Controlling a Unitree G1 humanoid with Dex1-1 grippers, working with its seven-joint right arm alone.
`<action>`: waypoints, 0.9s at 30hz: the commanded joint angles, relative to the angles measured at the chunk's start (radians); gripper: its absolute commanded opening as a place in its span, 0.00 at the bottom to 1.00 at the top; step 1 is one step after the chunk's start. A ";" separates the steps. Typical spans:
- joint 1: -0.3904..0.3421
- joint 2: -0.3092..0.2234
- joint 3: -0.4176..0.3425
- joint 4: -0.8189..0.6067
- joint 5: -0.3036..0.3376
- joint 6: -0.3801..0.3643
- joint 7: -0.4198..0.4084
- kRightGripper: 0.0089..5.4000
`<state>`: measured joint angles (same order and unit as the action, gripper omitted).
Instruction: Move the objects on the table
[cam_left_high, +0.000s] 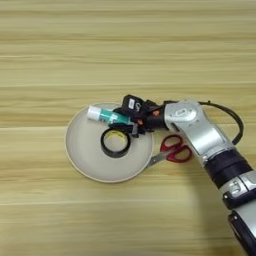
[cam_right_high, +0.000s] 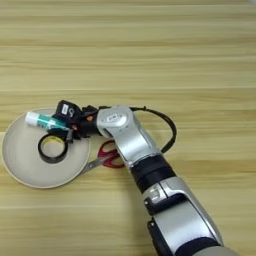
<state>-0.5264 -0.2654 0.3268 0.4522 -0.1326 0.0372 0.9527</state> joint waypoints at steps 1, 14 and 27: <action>-0.087 -0.003 -0.025 -0.043 0.019 -0.020 -0.021 0.46; -0.083 0.019 -0.082 -0.128 0.098 -0.013 -0.012 0.81; -0.125 -0.035 -0.221 -0.188 0.193 0.031 -0.048 0.99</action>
<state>-0.5531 -0.2731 0.1455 0.3086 0.0302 0.0785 0.9413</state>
